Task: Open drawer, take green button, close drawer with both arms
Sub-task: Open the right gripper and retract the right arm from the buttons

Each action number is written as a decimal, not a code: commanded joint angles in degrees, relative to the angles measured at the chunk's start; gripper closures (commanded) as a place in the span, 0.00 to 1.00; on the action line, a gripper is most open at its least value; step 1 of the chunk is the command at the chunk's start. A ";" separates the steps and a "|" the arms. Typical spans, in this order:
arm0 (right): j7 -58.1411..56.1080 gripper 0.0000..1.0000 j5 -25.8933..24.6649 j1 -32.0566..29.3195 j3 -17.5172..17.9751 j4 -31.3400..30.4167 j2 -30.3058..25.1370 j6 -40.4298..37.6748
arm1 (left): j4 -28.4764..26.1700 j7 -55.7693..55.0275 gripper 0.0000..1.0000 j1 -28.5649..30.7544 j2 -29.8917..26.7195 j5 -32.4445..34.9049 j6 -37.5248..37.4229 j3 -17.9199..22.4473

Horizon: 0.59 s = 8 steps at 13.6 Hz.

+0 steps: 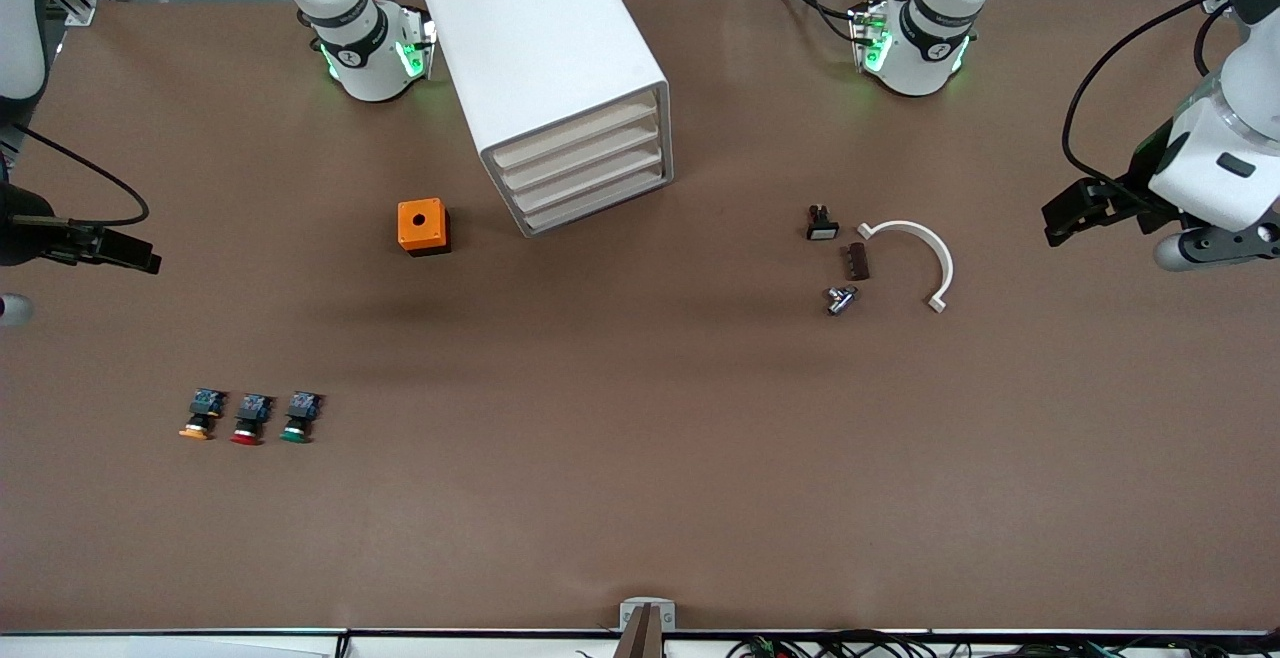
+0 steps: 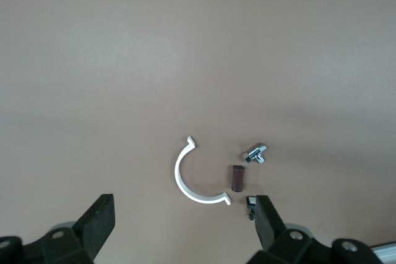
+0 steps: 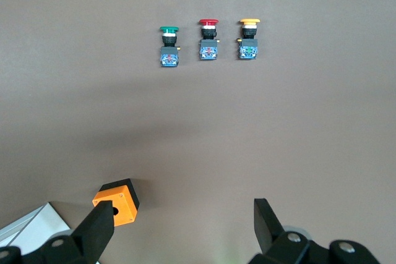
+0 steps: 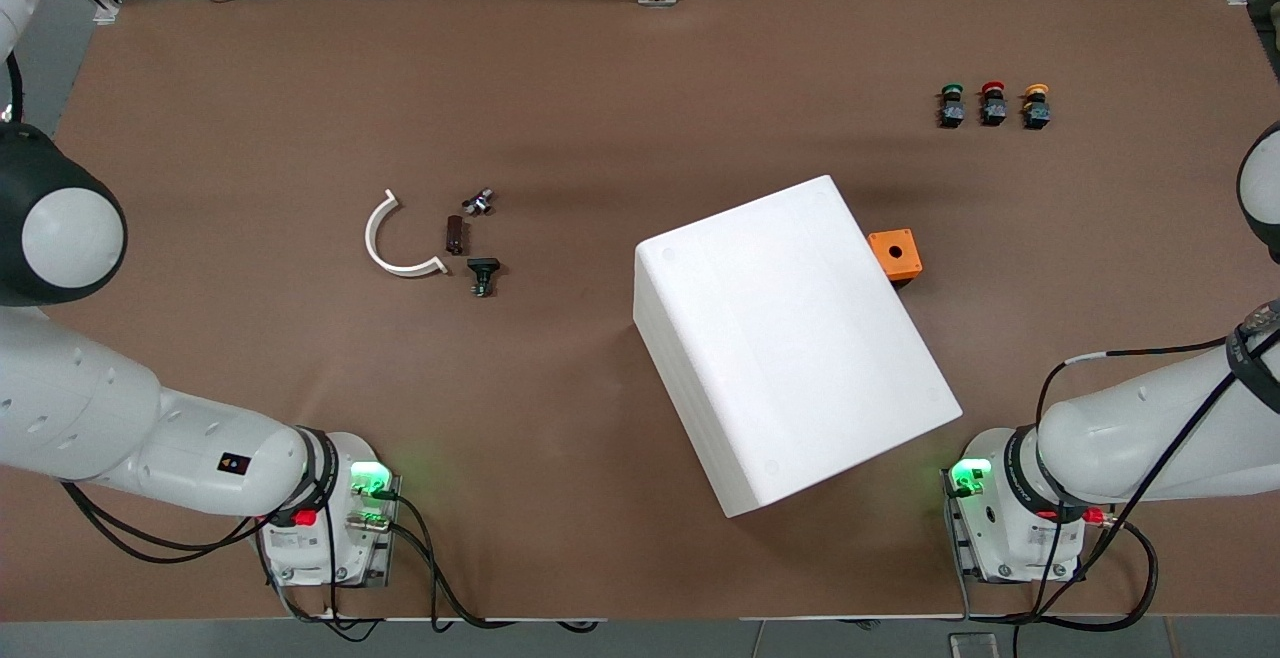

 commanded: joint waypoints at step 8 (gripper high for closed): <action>-0.42 0.00 -0.08 -1.36 1.06 9.33 1.08 -4.07 | -4.24 0.38 0.00 0.39 -4.33 -0.55 0.04 -1.23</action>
